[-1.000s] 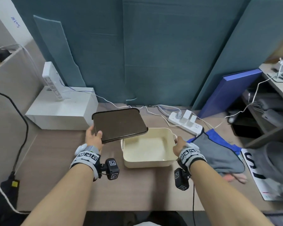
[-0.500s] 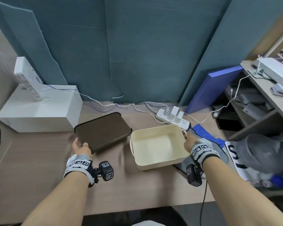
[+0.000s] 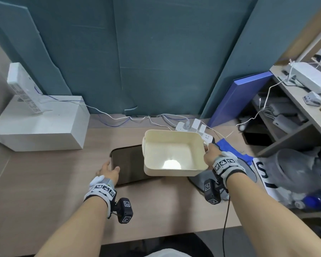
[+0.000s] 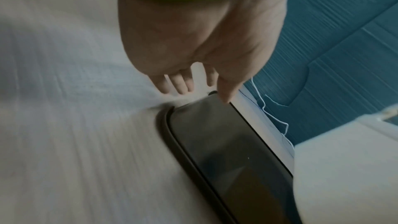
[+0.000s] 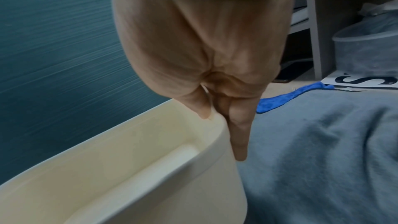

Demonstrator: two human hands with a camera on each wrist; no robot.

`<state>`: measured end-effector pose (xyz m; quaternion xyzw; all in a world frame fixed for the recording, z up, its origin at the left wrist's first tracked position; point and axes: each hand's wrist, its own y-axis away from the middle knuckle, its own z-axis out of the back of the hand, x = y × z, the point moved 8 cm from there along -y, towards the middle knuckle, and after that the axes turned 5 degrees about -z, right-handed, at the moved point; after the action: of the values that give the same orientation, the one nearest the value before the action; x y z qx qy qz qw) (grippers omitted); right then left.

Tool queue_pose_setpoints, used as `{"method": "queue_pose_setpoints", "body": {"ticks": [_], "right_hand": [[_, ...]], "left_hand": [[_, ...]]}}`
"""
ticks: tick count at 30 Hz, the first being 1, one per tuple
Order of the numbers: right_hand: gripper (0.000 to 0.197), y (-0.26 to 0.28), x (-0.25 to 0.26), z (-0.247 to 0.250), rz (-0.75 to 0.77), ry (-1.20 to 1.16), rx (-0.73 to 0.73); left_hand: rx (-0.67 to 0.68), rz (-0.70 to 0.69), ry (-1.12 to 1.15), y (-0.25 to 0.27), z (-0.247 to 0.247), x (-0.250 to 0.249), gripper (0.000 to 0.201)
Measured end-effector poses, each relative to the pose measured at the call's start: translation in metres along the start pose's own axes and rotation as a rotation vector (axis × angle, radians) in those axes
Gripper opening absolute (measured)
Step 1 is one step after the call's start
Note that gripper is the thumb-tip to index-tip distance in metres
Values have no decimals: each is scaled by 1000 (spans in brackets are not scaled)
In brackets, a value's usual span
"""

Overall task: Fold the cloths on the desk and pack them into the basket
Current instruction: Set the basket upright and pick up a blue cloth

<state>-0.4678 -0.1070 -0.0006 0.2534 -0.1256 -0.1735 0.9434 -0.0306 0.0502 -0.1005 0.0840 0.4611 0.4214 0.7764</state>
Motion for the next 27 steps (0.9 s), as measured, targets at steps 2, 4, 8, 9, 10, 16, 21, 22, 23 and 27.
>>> {"method": "queue_pose_setpoints", "body": {"ticks": [2, 4, 8, 9, 10, 16, 21, 22, 23, 27], "right_hand": [[19, 2, 16, -3, 34, 6, 2], [13, 6, 35, -9, 57, 48, 11], [26, 21, 72, -18, 150, 63, -4], [29, 5, 74, -34, 154, 57, 21], [30, -1, 79, -44, 170, 33, 33], [34, -85, 92, -140, 200, -227, 207], [36, -28, 106, -138, 224, -309, 284], [38, -23, 108, -136, 226, -322, 294], [41, -9, 111, -125, 221, -330, 286], [48, 0, 108, -112, 180, -323, 299]], "left_hand": [[34, -27, 71, 0, 1, -13, 55], [138, -33, 396, 7, -9, -31, 61], [292, 26, 773, 25, -21, -55, 59], [281, 46, 807, 27, -20, -55, 59], [271, 67, 832, 28, -16, -54, 59], [152, 158, 834, 10, 5, -21, 57], [138, 194, 818, 16, 5, -8, 46], [139, 192, 806, 15, 6, -9, 45], [142, 183, 787, 18, 8, -12, 45], [139, 150, 753, 27, 15, -20, 46]]}}
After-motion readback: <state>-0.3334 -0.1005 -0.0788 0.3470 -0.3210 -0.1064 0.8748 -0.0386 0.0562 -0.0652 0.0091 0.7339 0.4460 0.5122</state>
